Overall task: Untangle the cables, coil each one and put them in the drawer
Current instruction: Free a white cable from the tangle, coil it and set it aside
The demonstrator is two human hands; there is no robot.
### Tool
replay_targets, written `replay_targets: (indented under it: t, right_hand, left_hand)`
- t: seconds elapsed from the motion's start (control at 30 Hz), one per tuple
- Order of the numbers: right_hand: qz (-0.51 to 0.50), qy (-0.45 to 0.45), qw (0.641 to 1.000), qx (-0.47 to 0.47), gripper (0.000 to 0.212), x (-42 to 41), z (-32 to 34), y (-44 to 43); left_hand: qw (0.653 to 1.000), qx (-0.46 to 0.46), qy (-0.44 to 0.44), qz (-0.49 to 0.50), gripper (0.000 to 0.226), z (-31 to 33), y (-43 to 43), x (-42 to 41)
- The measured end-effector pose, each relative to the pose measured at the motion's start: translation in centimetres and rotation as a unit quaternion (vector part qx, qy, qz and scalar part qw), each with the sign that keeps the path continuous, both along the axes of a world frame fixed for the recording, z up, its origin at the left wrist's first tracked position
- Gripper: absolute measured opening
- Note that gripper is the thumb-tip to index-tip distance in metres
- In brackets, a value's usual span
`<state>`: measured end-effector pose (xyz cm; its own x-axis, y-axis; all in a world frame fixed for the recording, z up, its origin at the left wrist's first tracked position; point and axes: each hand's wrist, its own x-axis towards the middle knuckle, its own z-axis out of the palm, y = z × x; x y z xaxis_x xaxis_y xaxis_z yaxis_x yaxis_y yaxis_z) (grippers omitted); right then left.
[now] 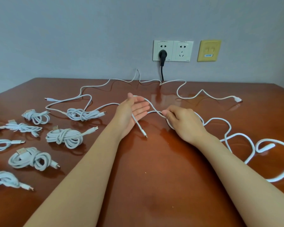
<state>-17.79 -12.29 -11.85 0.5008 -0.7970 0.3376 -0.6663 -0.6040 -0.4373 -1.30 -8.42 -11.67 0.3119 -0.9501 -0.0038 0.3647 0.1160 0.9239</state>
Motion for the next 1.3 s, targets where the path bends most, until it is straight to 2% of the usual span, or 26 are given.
replay_targets:
  t: [0.07, 0.17, 0.23, 0.33, 0.4, 0.5, 0.6, 0.7, 0.87, 1.0, 1.17, 1.27, 1.3]
  right_hand:
    - [0.023, 0.026, 0.999, -0.007, 0.029, 0.5, 0.0, 0.5]
    - [0.049, 0.048, 0.998, -0.016, 0.021, 0.5, -0.1, 0.4]
    - [0.068, 0.048, 0.996, -0.013, 0.019, 0.4, -0.1, 0.3]
    - [0.091, 0.063, 0.993, -0.035, 0.016, 0.7, 0.0, 0.7]
    - [0.115, 0.083, 0.988, -0.067, 0.014, 0.9, 0.0, 0.9]
    - [0.157, 0.095, 0.979, -0.086, 0.014, 1.2, -0.1, 1.3]
    - [0.194, 0.070, 0.974, -0.092, 0.018, 1.3, 0.0, 1.7]
    - [0.167, 0.049, 0.981, -0.089, 0.015, 1.0, 0.0, 1.3]
    - [0.124, -0.039, 0.990, -0.062, 0.012, 0.2, 0.4, 0.4]
    - [0.121, -0.110, 0.986, -0.035, 0.015, 0.4, 1.0, 0.7]
    - [0.167, -0.081, 0.982, -0.029, 0.014, 1.3, 1.0, 1.7]
    - [0.133, -0.091, 0.987, -0.021, 0.007, 1.4, 1.1, 2.0]
    - [0.108, -0.092, 0.990, -0.020, 0.011, 1.4, 1.1, 1.9]
  left_hand:
    - [1.000, 0.010, -0.019, -0.006, 0.045, 0.0, -0.1, -0.9]
    - [0.998, 0.038, -0.009, 0.042, 0.043, 0.2, -0.3, -1.4]
    - [0.995, 0.041, 0.058, 0.065, 0.042, 0.3, -0.4, -1.1]
    - [0.983, 0.010, 0.181, 0.020, 0.042, 0.6, 0.1, -0.7]
    - [0.980, 0.001, 0.200, -0.007, 0.040, 0.6, 0.3, -0.8]
    - [0.985, 0.016, 0.174, -0.010, 0.034, 0.7, 0.4, -1.1]
    - [0.988, 0.022, 0.153, -0.004, 0.035, 0.9, 0.3, -0.9]
    - [0.990, 0.021, 0.136, 0.011, 0.037, 1.1, 0.3, -0.5]
    - [0.993, 0.034, 0.116, 0.006, 0.037, 1.3, 0.3, -0.5]
    - [0.998, 0.063, 0.020, -0.019, 0.035, 1.4, 0.4, -0.7]
    - [0.982, 0.104, -0.148, -0.049, 0.035, 1.1, 0.3, -2.3]
    - [0.978, 0.132, -0.124, -0.101, 0.043, 1.3, 0.4, -3.5]
    - [0.977, 0.134, -0.119, -0.116, 0.046, 1.4, 0.3, -3.7]
